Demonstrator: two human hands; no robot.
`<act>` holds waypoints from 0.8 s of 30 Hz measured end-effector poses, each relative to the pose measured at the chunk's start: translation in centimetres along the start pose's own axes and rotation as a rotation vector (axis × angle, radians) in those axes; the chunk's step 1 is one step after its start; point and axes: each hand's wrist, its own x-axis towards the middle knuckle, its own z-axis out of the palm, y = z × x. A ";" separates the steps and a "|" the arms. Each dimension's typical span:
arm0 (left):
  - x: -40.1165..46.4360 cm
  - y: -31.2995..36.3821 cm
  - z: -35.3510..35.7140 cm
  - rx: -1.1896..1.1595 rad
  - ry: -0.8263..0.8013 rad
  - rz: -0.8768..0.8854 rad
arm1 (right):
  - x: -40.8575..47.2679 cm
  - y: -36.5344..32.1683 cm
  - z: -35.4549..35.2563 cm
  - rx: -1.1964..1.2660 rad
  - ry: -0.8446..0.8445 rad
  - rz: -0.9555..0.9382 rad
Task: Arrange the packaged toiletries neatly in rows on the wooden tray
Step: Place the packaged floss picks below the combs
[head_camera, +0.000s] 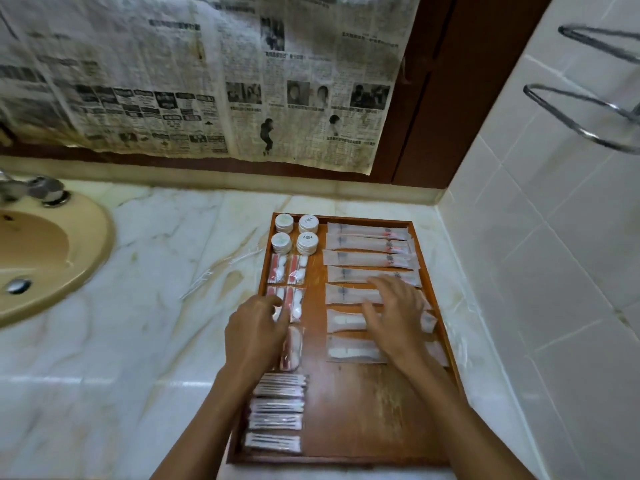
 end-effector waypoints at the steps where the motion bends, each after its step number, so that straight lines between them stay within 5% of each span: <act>1: 0.8 -1.0 -0.5 0.003 0.017 -0.033 | 1.1 -1.1 0.5 0.001 -0.022 -0.050; 8: 5.6 -7.8 -3.0 0.126 0.010 -0.255 | 8.9 -8.9 5.9 -0.008 -0.246 -0.405; 13: 7.5 -10.6 -3.3 0.366 -0.090 -0.302 | 14.2 -14.1 10.4 -0.272 -0.413 -0.631; 17: 8.2 -12.1 -2.8 0.343 -0.142 -0.367 | 16.0 -16.5 13.7 -0.469 -0.505 -0.820; 24: 7.4 -11.8 -2.5 0.191 -0.048 -0.415 | 16.7 -18.4 15.6 -0.619 -0.580 -0.839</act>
